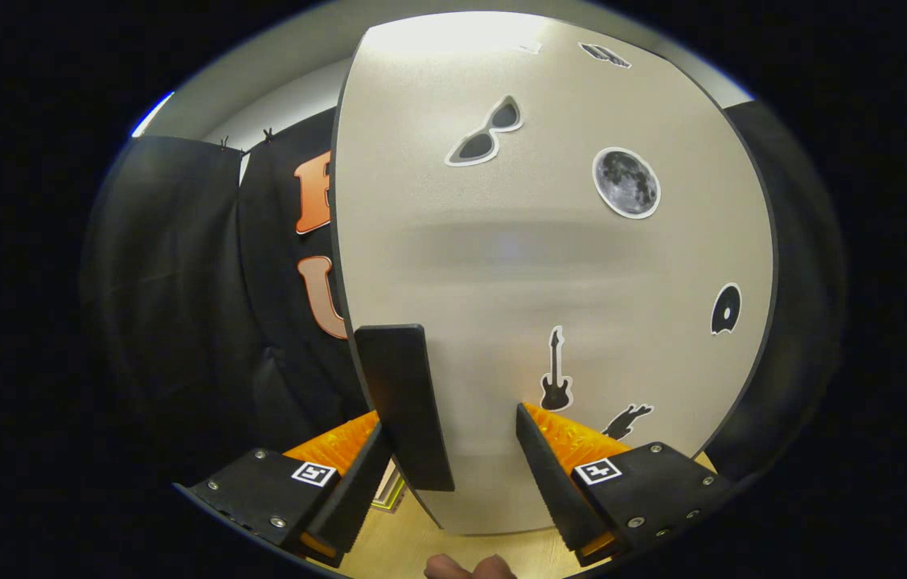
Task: Open the shoe cabinet door, grab the shoes and put them into the shoe cabinet, then close the shoe cabinet door.
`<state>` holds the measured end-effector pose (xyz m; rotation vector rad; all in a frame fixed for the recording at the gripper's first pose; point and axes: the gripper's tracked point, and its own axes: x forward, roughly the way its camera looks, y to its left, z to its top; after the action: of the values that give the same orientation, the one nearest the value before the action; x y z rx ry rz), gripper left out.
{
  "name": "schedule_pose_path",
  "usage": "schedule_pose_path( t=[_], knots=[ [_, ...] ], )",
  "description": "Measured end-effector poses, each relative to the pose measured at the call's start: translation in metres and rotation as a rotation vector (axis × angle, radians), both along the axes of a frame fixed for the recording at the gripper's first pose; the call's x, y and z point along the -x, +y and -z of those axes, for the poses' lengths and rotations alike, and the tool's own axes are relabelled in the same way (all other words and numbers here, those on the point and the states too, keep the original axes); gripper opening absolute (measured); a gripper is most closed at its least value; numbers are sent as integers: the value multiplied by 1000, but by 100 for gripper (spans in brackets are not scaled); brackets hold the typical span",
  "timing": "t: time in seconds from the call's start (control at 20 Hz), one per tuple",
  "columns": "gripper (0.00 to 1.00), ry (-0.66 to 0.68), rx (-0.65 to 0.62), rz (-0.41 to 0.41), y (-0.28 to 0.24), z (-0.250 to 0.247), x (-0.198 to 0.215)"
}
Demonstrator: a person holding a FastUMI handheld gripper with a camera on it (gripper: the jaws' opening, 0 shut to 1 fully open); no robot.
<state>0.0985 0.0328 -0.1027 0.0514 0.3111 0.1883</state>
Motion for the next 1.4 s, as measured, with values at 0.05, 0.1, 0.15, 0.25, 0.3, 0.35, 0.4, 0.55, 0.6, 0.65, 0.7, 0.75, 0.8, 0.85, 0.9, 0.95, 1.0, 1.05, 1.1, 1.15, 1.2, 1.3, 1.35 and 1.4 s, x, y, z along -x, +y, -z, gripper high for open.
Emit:
schedule_pose_path(
  t=[0.05,0.1,0.15,0.25,0.3,0.35,0.4,0.55,0.6,0.65,0.7,0.75,0.8,0.85,0.9,0.95,1.0,1.05,1.1,1.15,1.2,1.3,1.35,1.4],
  knots=[
    [92,1,1,0,0,1,-1],
    [92,1,1,0,1,1,-1],
    [93,3,-2,2,1,1,-1],
    [93,4,-3,2,1,1,-2],
    [93,8,-2,4,1,2,-2],
    [94,6,-1,4,1,2,-3],
    [94,4,-2,3,1,1,-3],
    [94,34,-20,2,2,5,-3],
    [94,40,-32,6,2,4,-2],
    [93,41,-41,11,2,4,0],
    [94,38,-45,14,0,2,2],
    [93,36,-44,17,1,0,7],
    [93,33,-42,15,1,-4,13],
    [93,25,-40,13,1,-9,21],
    [93,17,-37,13,1,-13,29],
    [93,9,-35,13,0,-19,37],
    [93,3,-31,15,-2,-22,46],
    [93,-2,-26,19,-5,-27,56],
    [93,-7,-22,28,-10,-32,66],
    [93,-16,-22,37,-15,-37,77],
    [93,-25,-20,48,-20,-43,87],
    [93,-42,-9,76,-36,-54,112],
    [93,-51,2,95,-45,-60,124],
    [93,-55,13,112,-54,-65,135]
  ],
)
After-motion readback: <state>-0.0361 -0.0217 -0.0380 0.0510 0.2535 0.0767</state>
